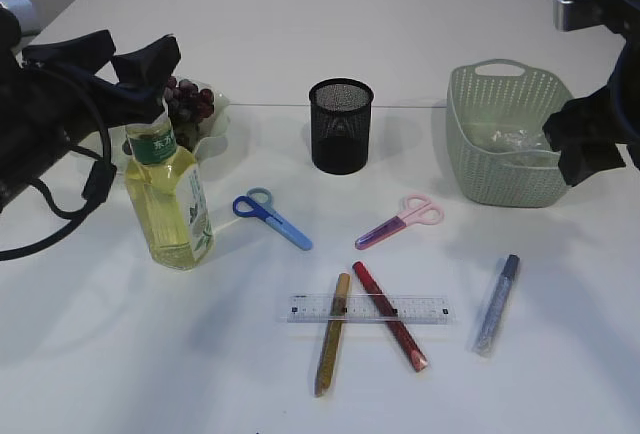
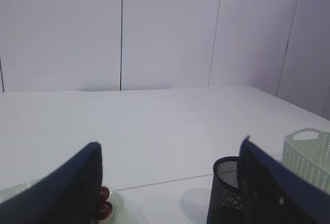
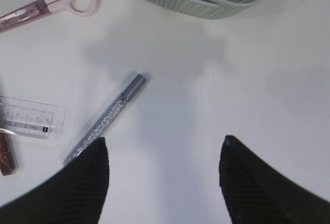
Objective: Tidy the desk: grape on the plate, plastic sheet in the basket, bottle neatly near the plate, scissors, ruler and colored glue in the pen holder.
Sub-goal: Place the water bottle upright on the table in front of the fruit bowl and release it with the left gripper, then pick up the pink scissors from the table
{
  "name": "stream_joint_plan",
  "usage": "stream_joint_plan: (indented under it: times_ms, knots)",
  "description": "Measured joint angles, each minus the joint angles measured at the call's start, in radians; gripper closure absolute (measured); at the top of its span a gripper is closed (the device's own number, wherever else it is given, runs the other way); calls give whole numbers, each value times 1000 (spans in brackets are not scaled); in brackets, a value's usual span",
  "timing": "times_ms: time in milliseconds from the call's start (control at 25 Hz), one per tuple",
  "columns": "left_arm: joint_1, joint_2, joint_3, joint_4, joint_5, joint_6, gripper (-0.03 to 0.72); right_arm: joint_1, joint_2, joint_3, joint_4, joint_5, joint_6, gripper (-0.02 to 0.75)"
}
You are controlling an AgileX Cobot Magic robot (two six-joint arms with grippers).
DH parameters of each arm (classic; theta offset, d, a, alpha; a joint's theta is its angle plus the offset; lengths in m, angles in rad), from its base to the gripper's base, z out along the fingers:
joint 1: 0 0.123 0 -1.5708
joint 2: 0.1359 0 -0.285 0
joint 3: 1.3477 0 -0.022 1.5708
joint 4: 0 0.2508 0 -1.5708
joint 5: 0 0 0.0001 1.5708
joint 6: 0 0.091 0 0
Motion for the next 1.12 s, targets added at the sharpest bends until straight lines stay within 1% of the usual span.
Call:
stream_joint_plan:
  times_ms: [160,400,480,720,960,1120]
  knots:
    - [30,-77,2,0,128,0,100,0,0,0,0,-10,0,215]
    - [142,-212,4,0,382,-27,106,0,0,0,4,-10,0,215]
    - [162,-268,4,0,492,-27,117,0,0,0,8,-8,2,215]
    - [173,-401,6,0,891,-29,169,0,0,0,21,-8,2,214]
    - [173,-464,6,-36,1280,-31,179,0,0,0,38,-8,2,215]
    - [173,-483,-32,-58,1539,-31,179,0,0,0,55,-7,2,215]
